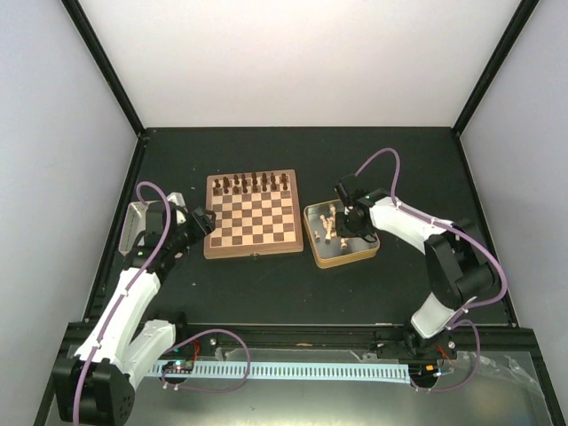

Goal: Set up the chess pieces on the board
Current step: Pick up the chess piece from the storage box, then place the chess piece on the chessboard.

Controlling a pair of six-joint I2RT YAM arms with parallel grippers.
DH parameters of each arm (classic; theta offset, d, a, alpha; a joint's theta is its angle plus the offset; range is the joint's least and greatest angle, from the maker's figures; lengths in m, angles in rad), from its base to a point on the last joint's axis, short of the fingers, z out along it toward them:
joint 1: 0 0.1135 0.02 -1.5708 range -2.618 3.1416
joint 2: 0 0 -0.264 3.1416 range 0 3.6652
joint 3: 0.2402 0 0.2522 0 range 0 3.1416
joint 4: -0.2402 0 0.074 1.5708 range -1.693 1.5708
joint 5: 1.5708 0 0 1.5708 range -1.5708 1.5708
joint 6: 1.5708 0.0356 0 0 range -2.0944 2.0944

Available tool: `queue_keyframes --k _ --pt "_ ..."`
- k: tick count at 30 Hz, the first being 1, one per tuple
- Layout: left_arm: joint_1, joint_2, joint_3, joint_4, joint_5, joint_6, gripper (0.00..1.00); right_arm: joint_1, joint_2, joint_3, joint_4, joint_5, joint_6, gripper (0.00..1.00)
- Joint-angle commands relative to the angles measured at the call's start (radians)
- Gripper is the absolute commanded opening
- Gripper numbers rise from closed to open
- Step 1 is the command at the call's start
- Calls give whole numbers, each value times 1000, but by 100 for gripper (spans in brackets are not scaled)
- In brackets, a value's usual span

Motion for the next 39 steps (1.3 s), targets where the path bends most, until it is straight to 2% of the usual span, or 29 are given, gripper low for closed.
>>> queue_keyframes --k 1,9,12,18,23,29,34,39 --pt "-5 -18 65 29 28 37 73 8 27 27 4 -2 18 19" --pt "-6 -23 100 37 27 57 74 7 52 12 22 14 35 16" --pt "-5 -30 104 37 25 62 74 7 39 5 40 21 38 9" --pt "-4 -42 148 14 15 96 75 8 -96 30 20 16 46 5" --pt "-5 -61 181 22 15 134 76 8 -184 67 -13 -37 44 4" --pt "-5 -114 193 76 24 185 77 18 -228 76 49 -204 40 4" --pt "-6 -169 188 173 127 204 77 87 -212 91 133 -332 89 4" --pt "-5 -225 186 235 224 224 78 196 -172 142 165 -296 132 4"
